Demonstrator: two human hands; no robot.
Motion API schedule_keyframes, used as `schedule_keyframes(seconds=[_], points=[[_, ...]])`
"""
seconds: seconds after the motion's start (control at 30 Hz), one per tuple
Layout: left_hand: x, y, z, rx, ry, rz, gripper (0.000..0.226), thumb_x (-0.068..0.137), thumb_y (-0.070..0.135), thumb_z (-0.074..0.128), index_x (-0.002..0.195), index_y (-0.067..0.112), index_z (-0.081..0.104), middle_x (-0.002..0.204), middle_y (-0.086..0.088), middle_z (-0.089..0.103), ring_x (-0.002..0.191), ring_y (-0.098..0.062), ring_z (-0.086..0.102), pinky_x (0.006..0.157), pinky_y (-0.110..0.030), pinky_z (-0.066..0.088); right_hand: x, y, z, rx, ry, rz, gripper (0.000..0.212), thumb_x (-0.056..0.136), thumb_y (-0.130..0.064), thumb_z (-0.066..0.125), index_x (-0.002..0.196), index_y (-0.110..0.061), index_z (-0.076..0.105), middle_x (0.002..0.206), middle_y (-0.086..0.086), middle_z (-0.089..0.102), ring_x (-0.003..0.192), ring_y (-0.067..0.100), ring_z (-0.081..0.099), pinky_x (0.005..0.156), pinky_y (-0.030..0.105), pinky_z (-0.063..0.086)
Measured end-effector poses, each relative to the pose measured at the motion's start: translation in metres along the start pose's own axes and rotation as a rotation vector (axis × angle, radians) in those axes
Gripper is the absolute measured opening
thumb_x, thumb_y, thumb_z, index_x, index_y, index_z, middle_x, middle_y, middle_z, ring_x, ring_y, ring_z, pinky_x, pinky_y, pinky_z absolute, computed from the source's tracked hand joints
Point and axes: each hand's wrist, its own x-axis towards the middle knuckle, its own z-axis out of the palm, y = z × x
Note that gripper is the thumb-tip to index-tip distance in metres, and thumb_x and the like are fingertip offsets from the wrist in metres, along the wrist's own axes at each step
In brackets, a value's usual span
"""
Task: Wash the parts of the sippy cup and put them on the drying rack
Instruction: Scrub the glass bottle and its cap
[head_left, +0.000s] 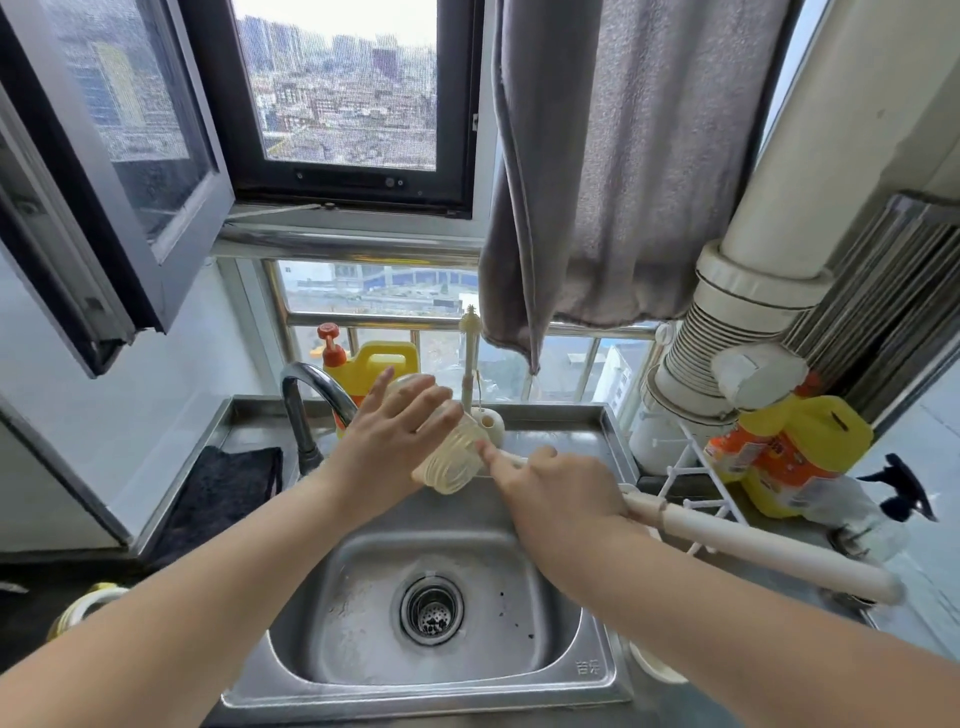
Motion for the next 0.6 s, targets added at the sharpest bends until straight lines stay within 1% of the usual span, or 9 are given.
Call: schedule_keyframes(seconds=[0.13, 0.23, 0.27, 0.3, 0.33, 0.37, 0.47, 0.53, 0.6], points=[[-0.002, -0.003, -0.002, 0.072, -0.008, 0.078, 0.081, 0.049, 0.007, 0.085, 0.12, 0.015, 0.047, 0.115, -0.01, 0.066, 0.114, -0.033, 0.059, 0.099, -0.066, 0.035, 0.002, 0.002, -0.001, 0.12, -0.172, -0.033, 0.072, 0.092, -0.002, 0.039, 0.151, -0.035, 0.013, 0.123, 0.01, 0.056, 0.108, 0.03, 0.056, 0.071, 0.033, 0.04], [-0.013, -0.002, 0.004, 0.064, 0.034, 0.072, 0.074, 0.055, 0.004, 0.082, 0.12, 0.014, 0.049, 0.117, -0.01, 0.065, 0.116, -0.032, 0.058, 0.104, -0.063, 0.033, -0.003, 0.009, -0.004, 0.51, -0.272, -0.059, 0.058, 0.097, -0.013, 0.038, 0.141, -0.048, 0.032, 0.132, -0.002, 0.055, 0.106, 0.021, 0.058, 0.081, 0.028, 0.048], [-0.015, -0.002, 0.005, 0.047, 0.063, 0.061, 0.072, 0.057, 0.009, 0.084, 0.12, 0.013, 0.049, 0.119, -0.01, 0.064, 0.118, -0.031, 0.055, 0.106, -0.062, 0.03, -0.002, 0.013, -0.004, 0.666, -0.304, -0.045, 0.049, 0.099, -0.02, 0.038, 0.138, -0.049, 0.037, 0.123, -0.011, 0.062, 0.098, 0.013, 0.06, 0.077, 0.023, 0.047], [-0.016, -0.004, 0.005, 0.021, 0.101, 0.043, 0.068, 0.061, 0.016, 0.084, 0.12, 0.012, 0.05, 0.122, -0.01, 0.061, 0.121, -0.03, 0.052, 0.107, -0.059, 0.028, -0.001, 0.018, -0.003, 0.841, -0.352, -0.018, 0.043, 0.1, -0.025, 0.039, 0.136, -0.049, 0.041, 0.099, -0.017, 0.068, 0.079, 0.007, 0.061, 0.064, 0.019, 0.046], [-0.016, -0.005, 0.004, -0.009, 0.148, 0.019, 0.064, 0.066, 0.023, 0.082, 0.12, 0.011, 0.049, 0.125, -0.01, 0.057, 0.123, -0.03, 0.049, 0.108, -0.058, 0.027, -0.001, 0.022, -0.003, 1.064, -0.412, 0.015, 0.039, 0.101, -0.028, 0.041, 0.134, -0.048, 0.045, 0.069, -0.016, 0.062, 0.056, 0.005, 0.052, 0.049, 0.017, 0.039], [-0.015, -0.006, 0.002, -0.036, 0.197, -0.01, 0.06, 0.072, 0.029, 0.077, 0.121, 0.01, 0.048, 0.127, -0.009, 0.053, 0.124, -0.03, 0.047, 0.107, -0.057, 0.028, 0.0, 0.025, -0.004, 1.314, -0.477, 0.046, 0.037, 0.101, -0.028, 0.041, 0.132, -0.047, 0.048, 0.053, -0.011, 0.048, 0.044, 0.005, 0.038, 0.04, 0.016, 0.03], [-0.006, -0.002, -0.006, -0.06, 0.314, -0.105, 0.059, 0.077, 0.036, 0.069, 0.123, 0.007, 0.045, 0.131, -0.009, 0.044, 0.125, -0.031, 0.043, 0.106, -0.056, 0.031, 0.001, 0.022, -0.006, 1.848, -0.602, 0.076, 0.033, 0.103, -0.021, 0.037, 0.122, -0.043, 0.054, 0.049, -0.011, 0.028, 0.038, 0.001, 0.02, 0.032, 0.01, 0.017], [-0.003, 0.008, -0.005, -0.048, 0.327, -0.158, 0.072, 0.071, 0.034, 0.076, 0.127, 0.007, 0.042, 0.134, -0.011, 0.041, 0.128, -0.032, 0.039, 0.108, -0.055, 0.028, 0.002, 0.014, -0.006, 2.021, -0.609, 0.096, 0.032, 0.103, -0.02, 0.034, 0.116, -0.04, 0.055, 0.049, -0.011, 0.024, 0.036, -0.001, 0.018, 0.03, 0.009, 0.015], [-0.007, 0.021, 0.001, -0.066, 0.292, -0.192, 0.083, 0.071, 0.035, 0.073, 0.137, 0.006, 0.033, 0.14, -0.014, 0.035, 0.133, -0.035, 0.032, 0.107, -0.059, 0.027, 0.004, 0.01, -0.004, 2.057, -0.589, 0.136, 0.03, 0.103, -0.02, 0.035, 0.117, -0.038, 0.053, 0.049, -0.01, 0.022, 0.036, -0.001, 0.018, 0.03, 0.009, 0.014]])
